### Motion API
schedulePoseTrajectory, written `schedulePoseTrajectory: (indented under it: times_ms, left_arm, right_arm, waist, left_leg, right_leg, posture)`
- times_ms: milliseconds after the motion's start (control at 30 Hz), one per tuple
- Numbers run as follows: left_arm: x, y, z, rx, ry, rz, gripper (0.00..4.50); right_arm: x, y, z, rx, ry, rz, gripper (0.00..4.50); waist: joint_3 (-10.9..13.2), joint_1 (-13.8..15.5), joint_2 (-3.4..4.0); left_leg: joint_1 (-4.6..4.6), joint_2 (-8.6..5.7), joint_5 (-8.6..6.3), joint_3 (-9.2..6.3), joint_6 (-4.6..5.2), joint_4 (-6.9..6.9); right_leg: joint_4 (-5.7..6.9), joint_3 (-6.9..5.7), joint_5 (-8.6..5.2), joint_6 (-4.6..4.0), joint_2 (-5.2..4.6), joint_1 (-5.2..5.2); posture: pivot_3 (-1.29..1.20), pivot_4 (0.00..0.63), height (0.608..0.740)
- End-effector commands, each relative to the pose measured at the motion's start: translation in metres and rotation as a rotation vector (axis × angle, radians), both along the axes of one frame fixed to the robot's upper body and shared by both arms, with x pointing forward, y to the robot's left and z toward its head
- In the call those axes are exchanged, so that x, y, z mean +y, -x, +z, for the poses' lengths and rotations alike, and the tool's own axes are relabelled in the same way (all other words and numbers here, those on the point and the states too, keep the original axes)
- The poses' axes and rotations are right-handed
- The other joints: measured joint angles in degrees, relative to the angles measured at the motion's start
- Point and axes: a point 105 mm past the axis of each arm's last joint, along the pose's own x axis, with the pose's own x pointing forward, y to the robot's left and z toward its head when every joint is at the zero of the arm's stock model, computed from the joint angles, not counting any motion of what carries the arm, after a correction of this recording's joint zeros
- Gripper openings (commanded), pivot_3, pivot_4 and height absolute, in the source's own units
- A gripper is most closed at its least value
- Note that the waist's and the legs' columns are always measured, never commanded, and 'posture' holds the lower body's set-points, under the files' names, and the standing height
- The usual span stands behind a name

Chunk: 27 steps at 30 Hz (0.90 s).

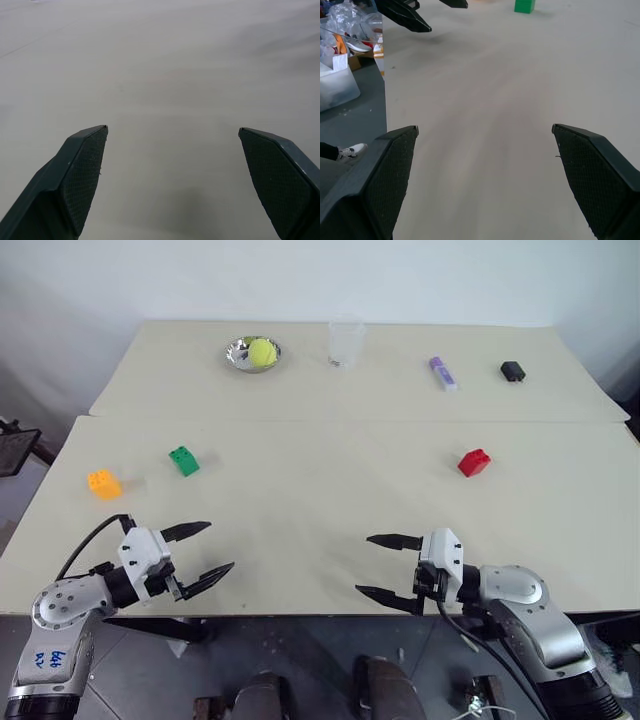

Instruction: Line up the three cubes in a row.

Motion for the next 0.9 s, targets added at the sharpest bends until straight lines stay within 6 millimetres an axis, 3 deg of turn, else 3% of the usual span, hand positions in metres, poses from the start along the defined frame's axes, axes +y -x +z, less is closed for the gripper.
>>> schedulePoseTrajectory:
  times_ms: [33,167,300,433,600,700,900]
  left_arm:
    - [0.005,-0.002,0.008,-0.044,0.009,0.037,4.45]
    - [0.001,-0.008,0.017,-0.045,0.064,0.035,4.45]
    - [-0.025,-0.003,0.030,-0.039,0.080,-0.111,4.45]
    - [-0.068,-0.015,0.048,-0.024,0.160,-0.282,4.45]
    - [-0.082,-0.031,0.048,-0.011,0.167,-0.322,4.45]
    - [-0.090,-0.035,0.046,-0.012,0.164,-0.346,4.45]
    - [-0.101,-0.040,0.047,-0.020,0.178,-0.366,4.45]
  right_arm:
    - [0.003,0.000,0.011,-0.058,-0.017,0.016,4.50]
    - [-0.008,-0.006,0.018,-0.080,-0.038,-0.058,4.50]
    - [-0.041,-0.012,0.032,-0.094,-0.061,-0.228,4.50]
    - [-0.126,-0.013,0.055,-0.209,-0.132,-0.700,4.50]
    - [-0.201,-0.004,0.051,-0.274,-0.228,-1.121,4.50]
    - [-0.215,-0.006,0.041,-0.246,-0.217,-1.176,4.50]
    - [-0.210,-0.057,0.044,-0.171,-0.108,-1.091,4.50]
  waist:
    - [0.00,0.05,0.00]
    - [0.00,0.20,0.00]
    - [0.00,0.48,0.00]
    - [-0.02,2.47,0.02]
    - [-0.08,2.34,0.02]
    - [-0.08,1.48,0.03]
    - [-0.06,-0.23,0.06]
  left_leg:
    - [0.00,0.00,0.00,0.00,0.00,0.00]
    - [0.00,0.00,0.00,-0.01,0.00,0.01]
    - [-0.01,-0.01,0.00,-0.01,0.00,0.01]
    - [-0.03,-0.07,0.01,-0.05,0.00,0.03]
    - [0.13,-0.06,0.02,0.13,-0.02,0.01]
    - [0.23,-0.07,0.03,0.20,-0.01,-0.08]
    - [0.42,-0.05,0.05,0.30,0.05,-0.06]
  right_leg:
    - [0.00,0.00,0.00,0.00,0.00,0.00]
    - [0.01,-0.01,0.00,0.00,0.00,0.01]
    - [0.00,0.00,0.00,0.01,-0.01,0.01]
    - [0.01,-0.01,0.01,0.02,-0.01,0.04]
    - [0.00,0.15,0.01,0.02,0.05,0.10]
    - [0.01,0.24,0.01,0.02,0.06,0.12]
    - [0.03,0.58,0.01,0.02,0.09,0.14]
  posture:
    - [0.00,0.150,0.740]
    - [0.00,0.150,0.740]
    - [0.00,0.150,0.740]
    - [0.00,0.150,0.740]
    - [0.00,0.150,0.740]
    - [0.00,0.150,0.740]
    - [0.00,0.150,0.740]
